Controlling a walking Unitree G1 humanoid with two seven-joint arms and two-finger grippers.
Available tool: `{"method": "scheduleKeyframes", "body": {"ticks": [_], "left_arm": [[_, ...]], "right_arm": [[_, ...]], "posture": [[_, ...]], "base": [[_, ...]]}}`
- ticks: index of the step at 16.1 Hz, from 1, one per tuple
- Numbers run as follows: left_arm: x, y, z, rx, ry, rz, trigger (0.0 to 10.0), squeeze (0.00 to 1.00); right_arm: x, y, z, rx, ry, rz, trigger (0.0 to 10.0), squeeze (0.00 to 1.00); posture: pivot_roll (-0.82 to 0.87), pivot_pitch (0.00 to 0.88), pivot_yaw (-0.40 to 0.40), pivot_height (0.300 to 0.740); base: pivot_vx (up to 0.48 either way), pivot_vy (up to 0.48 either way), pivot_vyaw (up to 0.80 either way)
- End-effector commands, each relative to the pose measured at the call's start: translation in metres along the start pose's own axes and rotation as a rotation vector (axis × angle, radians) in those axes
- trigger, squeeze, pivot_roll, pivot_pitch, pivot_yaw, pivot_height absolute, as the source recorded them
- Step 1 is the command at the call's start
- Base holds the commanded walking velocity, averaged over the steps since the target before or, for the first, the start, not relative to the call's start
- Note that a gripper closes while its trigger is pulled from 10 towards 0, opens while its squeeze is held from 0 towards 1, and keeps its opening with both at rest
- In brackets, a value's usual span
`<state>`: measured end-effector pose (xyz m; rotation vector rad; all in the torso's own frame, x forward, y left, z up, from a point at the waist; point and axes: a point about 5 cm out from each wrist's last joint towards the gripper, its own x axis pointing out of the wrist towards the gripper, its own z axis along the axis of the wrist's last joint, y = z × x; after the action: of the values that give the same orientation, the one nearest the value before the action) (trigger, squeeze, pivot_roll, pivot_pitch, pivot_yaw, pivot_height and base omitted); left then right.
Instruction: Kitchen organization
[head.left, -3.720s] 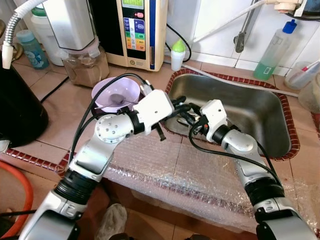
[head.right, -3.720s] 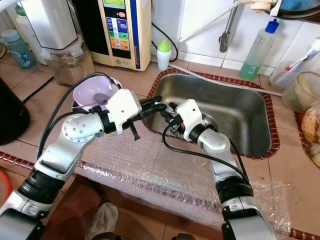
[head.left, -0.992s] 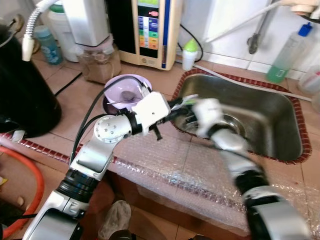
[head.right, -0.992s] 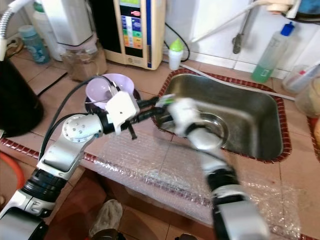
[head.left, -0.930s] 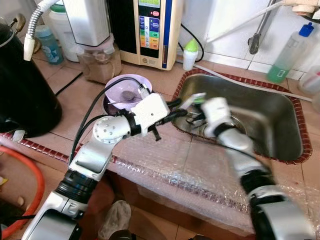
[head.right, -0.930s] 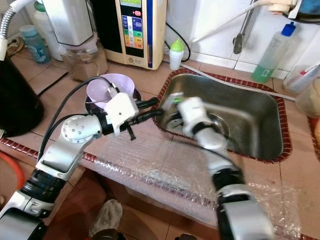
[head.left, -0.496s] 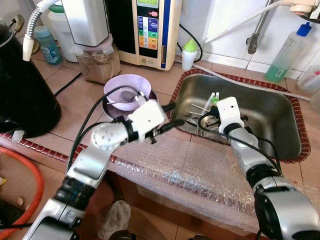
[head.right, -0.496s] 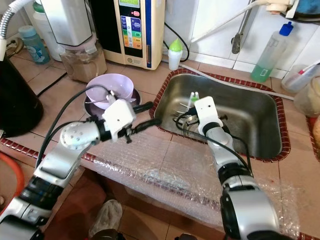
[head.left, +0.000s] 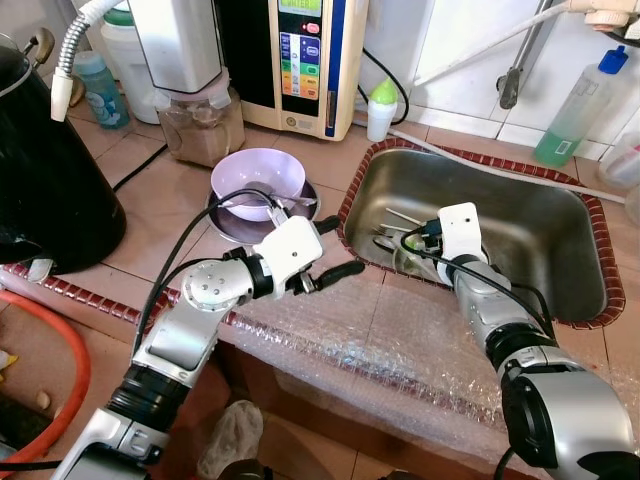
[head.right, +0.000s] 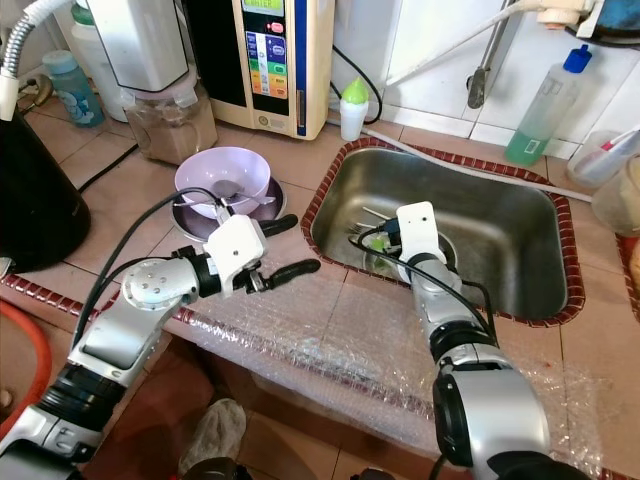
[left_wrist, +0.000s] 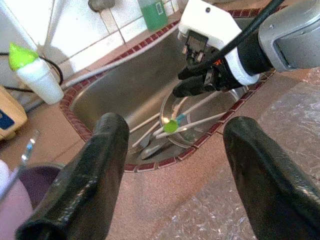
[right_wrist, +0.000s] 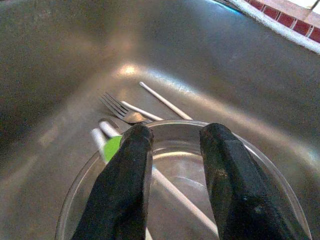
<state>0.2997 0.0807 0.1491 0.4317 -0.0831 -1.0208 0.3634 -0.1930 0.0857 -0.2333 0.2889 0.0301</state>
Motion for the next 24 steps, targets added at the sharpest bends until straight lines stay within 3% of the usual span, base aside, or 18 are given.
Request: {"method": "scheduleKeyframes", "body": {"ticks": [1, 5, 7, 12, 16, 17, 19, 21, 24], "left_arm": [[0.001, 0.006, 0.002, 0.014, -0.001, 0.017, 10.0, 1.0], [0.004, 0.013, 0.006, 0.01, -0.029, 0.07, 10.0, 1.0], [0.004, 0.019, 0.009, 0.009, -0.063, 0.133, 10.0, 1.0], [-0.007, 0.023, 0.006, -0.025, -0.112, 0.273, 10.0, 1.0], [-0.013, 0.026, 0.031, 0.022, -0.229, 0.474, 10.0, 1.0], [-0.023, 0.028, 0.03, 0.015, -0.244, 0.6, 10.0, 1.0], [-0.034, 0.028, 0.026, 0.026, -0.237, 0.68, 10.0, 1.0], [-0.055, 0.032, 0.018, 0.068, -0.194, 0.824, 10.0, 1.0], [-0.061, 0.032, -0.003, 0.031, -0.091, 0.841, 10.0, 1.0]], "right_arm": [[0.0, 0.0, -0.001, 0.027, 0.013, -0.013, 10.0, 1.0], [0.002, 0.003, 0.013, 0.08, -0.072, -0.032, 10.0, 1.0], [0.002, 0.014, 0.023, 0.115, -0.132, -0.006, 10.0, 1.0], [-0.006, 0.02, 0.029, 0.095, -0.252, 0.004, 10.0, 1.0], [-0.019, 0.018, 0.021, 0.084, -0.345, -0.06, 10.0, 1.0], [-0.024, 0.024, 0.021, 0.085, -0.378, -0.045, 10.0, 1.0], [-0.026, 0.03, 0.022, 0.096, -0.391, -0.02, 10.0, 1.0], [-0.028, 0.043, 0.023, 0.112, -0.4, 0.042, 10.0, 1.0], [-0.03, 0.049, 0.021, 0.121, -0.396, 0.069, 10.0, 1.0]], "posture": [[0.04, 0.0, 0.025, 0.74], [-0.04, 0.0, 0.05, 0.74], [-0.08, 0.0, 0.067, 0.74], [-0.06, 0.0, 0.065, 0.74], [0.02, 0.0, 0.024, 0.74], [0.03, 0.0, 0.007, 0.74], [0.03, 0.0, 0.007, 0.74], [0.05, 0.0, -0.007, 0.74], [0.06, 0.0, -0.008, 0.74]], "base": [[0.0, 0.0, 0.0], [0.0, 0.0, 0.0], [0.0, 0.0, 0.0], [0.0, 0.0, 0.0], [0.0, 0.0, 0.0], [0.0, 0.0, 0.0], [0.0, 0.0, 0.0], [0.0, 0.0, 0.0], [0.0, 0.0, 0.0]]}}
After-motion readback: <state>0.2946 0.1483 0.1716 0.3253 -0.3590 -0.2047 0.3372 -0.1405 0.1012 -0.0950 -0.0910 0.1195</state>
